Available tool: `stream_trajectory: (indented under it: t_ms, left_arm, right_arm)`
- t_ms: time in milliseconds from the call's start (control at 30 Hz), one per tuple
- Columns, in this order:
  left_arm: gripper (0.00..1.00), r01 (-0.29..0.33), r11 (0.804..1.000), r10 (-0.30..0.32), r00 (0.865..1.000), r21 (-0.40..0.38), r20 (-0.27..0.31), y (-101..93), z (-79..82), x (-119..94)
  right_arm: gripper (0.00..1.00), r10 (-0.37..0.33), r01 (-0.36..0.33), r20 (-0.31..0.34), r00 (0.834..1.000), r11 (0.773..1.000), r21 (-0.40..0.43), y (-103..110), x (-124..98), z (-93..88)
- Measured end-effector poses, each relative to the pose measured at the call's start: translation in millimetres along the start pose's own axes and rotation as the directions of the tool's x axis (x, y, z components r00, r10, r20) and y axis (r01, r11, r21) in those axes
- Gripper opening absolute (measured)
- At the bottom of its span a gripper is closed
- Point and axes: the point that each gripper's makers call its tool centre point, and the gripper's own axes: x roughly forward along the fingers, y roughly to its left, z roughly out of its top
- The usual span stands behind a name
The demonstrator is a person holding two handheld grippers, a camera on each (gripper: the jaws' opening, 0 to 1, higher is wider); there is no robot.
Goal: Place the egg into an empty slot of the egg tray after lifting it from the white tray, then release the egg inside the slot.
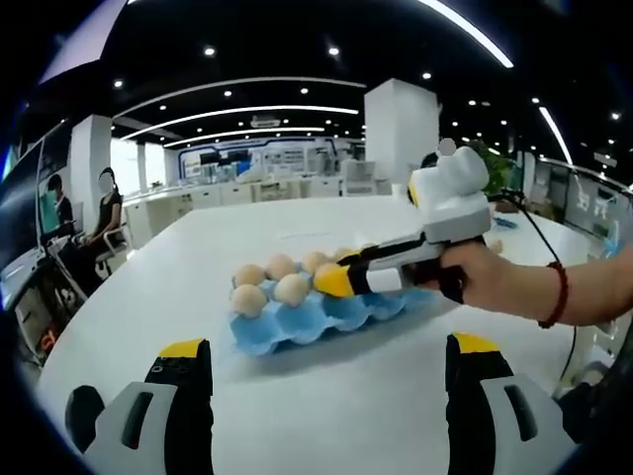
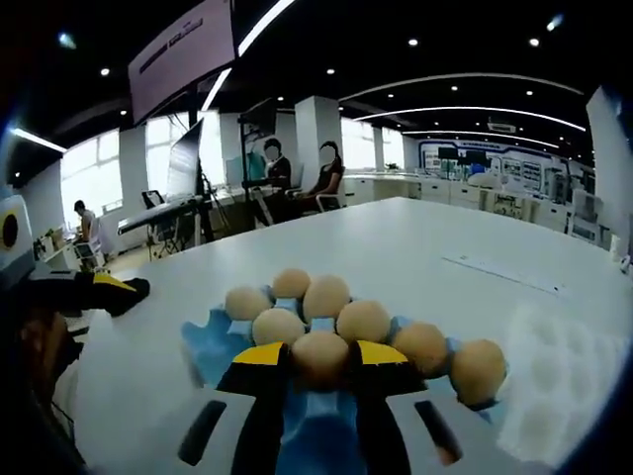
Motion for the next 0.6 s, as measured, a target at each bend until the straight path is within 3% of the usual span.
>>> stream_trajectory:
  t_ms: [233, 600]
  left_arm:
    - [1.00, 0.006, 1.000, -0.006, 1.000, 0.007, -0.004, 2.7, -1.5, 2]
    - [1.00, -0.001, 1.000, 0.001, 1.000, 0.008, 0.015, 2.2, 2.8, 0]
  right_arm:
    - [0.32, 0.015, -0.015, -0.019, 1.000, 1.000, -0.014, 2, -1, -0.8]
    - [0.38, 0.027, -0.027, 0.015, 1.000, 0.999, -0.018, 3, -13, 13.8]
